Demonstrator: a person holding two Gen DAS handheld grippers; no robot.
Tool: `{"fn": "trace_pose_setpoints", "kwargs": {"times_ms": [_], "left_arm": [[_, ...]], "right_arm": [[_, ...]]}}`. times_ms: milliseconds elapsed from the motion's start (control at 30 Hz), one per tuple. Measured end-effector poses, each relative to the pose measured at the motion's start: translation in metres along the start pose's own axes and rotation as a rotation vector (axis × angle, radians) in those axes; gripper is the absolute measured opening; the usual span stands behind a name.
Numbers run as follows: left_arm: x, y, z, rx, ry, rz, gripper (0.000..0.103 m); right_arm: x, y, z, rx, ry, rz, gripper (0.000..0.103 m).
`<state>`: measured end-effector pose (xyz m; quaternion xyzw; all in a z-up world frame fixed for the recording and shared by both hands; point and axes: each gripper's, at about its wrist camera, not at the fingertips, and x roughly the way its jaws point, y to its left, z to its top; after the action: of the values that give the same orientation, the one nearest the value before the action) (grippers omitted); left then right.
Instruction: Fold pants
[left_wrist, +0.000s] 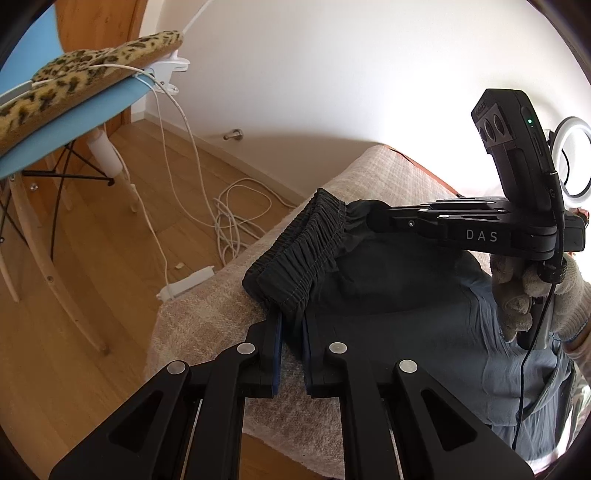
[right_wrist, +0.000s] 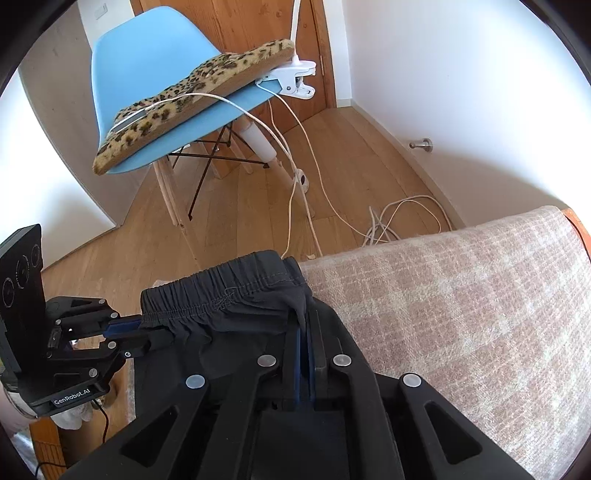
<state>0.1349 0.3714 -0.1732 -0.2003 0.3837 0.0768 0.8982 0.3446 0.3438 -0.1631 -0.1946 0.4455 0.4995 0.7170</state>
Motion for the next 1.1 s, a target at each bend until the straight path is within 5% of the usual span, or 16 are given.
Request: {"fn": "trace_pose_setpoints", "kwargs": {"times_ms": [67,200,300,433,733,1100], "left_arm": [[-0.004,-0.001,0.003,0.012,0.0,0.008,0.012],[-0.017,-0.008,0.012,0.039,-0.006,0.045,0.024],[-0.03,-0.016,0.019,0.049,-0.028,0.054,0.026],[-0.046,-0.033,0.03,0.075,-0.047,0.042,0.041],[-0.065,-0.108,0.061,0.223,-0.054,-0.069,0.043],[-0.073,-0.246,0.075,0.409,-0.027,-0.27,0.051]], "right_arm": [[-0.006,-0.003,-0.004,0.034,-0.008,-0.015,0.032],[-0.043,-0.009,-0.017,0.089,-0.08,-0.021,0.04],[-0.075,-0.015,-0.028,0.142,-0.142,-0.033,0.057],[-0.114,-0.021,-0.043,0.179,-0.193,-0.075,0.068],[-0.217,-0.035,-0.111,0.315,-0.291,-0.185,0.073],[-0.339,-0.044,-0.271,0.499,-0.318,-0.436,0.074]]}}
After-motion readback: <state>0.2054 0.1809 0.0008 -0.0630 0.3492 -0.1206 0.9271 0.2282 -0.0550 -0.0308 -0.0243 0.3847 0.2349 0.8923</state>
